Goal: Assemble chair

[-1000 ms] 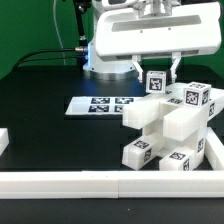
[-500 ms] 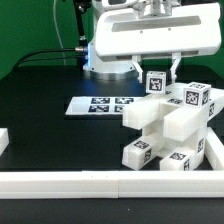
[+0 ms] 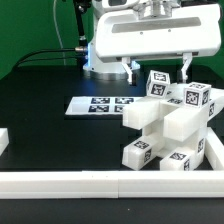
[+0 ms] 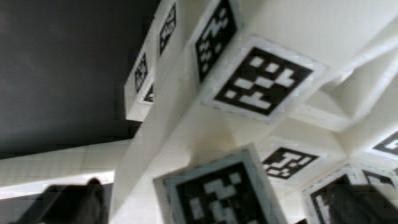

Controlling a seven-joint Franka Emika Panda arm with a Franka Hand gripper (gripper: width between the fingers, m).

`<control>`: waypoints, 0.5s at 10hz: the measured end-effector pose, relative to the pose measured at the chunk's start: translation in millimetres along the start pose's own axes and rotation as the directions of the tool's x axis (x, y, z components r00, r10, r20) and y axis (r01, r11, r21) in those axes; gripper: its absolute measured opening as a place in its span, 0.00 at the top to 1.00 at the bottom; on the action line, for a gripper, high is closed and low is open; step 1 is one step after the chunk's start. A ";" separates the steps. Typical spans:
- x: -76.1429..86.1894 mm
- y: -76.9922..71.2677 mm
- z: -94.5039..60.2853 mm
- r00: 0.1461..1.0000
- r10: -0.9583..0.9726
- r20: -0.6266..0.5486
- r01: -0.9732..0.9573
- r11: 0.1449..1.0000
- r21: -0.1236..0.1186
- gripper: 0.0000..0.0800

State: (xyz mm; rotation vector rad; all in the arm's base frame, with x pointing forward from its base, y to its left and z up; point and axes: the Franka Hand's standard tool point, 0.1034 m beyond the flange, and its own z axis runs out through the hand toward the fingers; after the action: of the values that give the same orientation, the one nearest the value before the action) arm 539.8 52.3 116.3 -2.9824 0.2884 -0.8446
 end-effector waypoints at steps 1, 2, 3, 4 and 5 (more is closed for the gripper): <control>-2.0 -4.4 0.9 0.995 0.016 0.096 -0.018 1.000 0.017 0.19; 8.6 -13.1 -4.2 0.990 0.028 0.136 -0.033 0.999 0.034 0.19; 7.2 -18.5 -4.9 0.974 0.039 0.224 -0.050 0.998 0.044 0.19; 7.0 -20.0 -5.8 0.940 0.046 0.337 -0.066 0.997 0.046 0.19; 11.9 -15.9 -7.1 0.928 0.050 0.370 -0.071 0.997 0.043 0.19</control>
Offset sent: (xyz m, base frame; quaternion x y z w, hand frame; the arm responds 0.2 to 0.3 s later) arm 0.0118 -0.0113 0.0087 -0.0517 -0.2305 -0.0022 0.9717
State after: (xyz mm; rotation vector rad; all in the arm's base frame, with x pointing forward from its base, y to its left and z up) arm 548.8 65.9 129.7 -2.9790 0.3322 -0.2676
